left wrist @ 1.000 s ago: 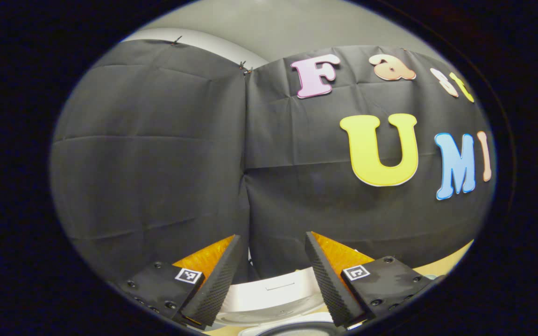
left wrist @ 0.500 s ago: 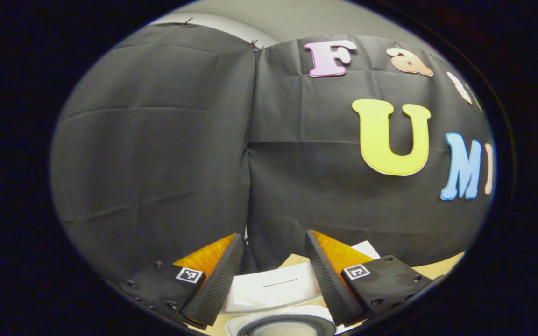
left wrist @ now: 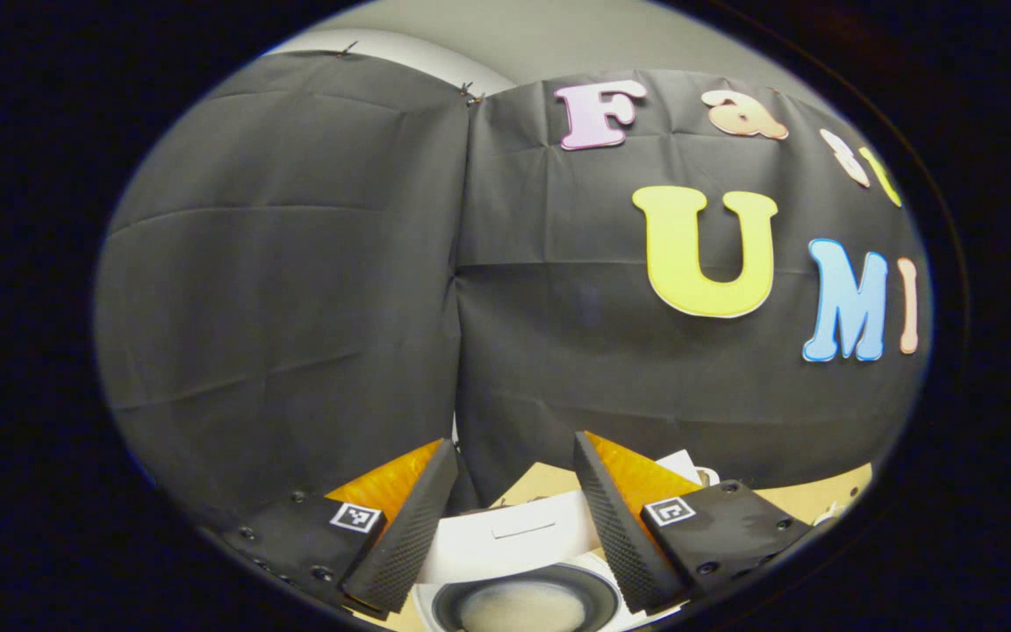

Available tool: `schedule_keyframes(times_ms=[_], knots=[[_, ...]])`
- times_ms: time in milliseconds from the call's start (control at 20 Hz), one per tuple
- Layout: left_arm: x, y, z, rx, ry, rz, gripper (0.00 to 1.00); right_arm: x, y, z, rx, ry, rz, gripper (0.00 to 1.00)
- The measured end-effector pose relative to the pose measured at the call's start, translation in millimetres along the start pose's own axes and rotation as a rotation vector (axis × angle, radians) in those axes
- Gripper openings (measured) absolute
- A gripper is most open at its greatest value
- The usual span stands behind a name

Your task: Close the left gripper, press the button to open the rice cooker; take a wooden spoon from the chopstick holder with the right hand, scoop a spoonful of rice and pour it into the rice cooker, then put the wooden spoon back into the chopstick holder.

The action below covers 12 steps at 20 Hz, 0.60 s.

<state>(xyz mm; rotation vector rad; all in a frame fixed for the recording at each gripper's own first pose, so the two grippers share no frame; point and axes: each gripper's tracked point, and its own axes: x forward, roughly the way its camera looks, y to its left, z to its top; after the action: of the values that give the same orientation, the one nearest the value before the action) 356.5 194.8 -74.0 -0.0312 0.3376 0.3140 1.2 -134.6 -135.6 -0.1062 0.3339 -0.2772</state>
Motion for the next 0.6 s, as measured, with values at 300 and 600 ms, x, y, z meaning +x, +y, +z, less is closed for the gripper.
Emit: schedule_keyframes(times_ms=[300, 600], knots=[[-39.6, -19.2, -33.6, 0.018, 0.021, -0.020, 0.94, 10.1, 19.2, 15.1, 0.006, -0.035, 0.105, 0.99], [-69.7, -37.2, -74.7, 0.067, 0.042, -0.042, 0.97, 19.3, 27.8, 25.6, -0.014, -0.050, 0.162, 0.99]])
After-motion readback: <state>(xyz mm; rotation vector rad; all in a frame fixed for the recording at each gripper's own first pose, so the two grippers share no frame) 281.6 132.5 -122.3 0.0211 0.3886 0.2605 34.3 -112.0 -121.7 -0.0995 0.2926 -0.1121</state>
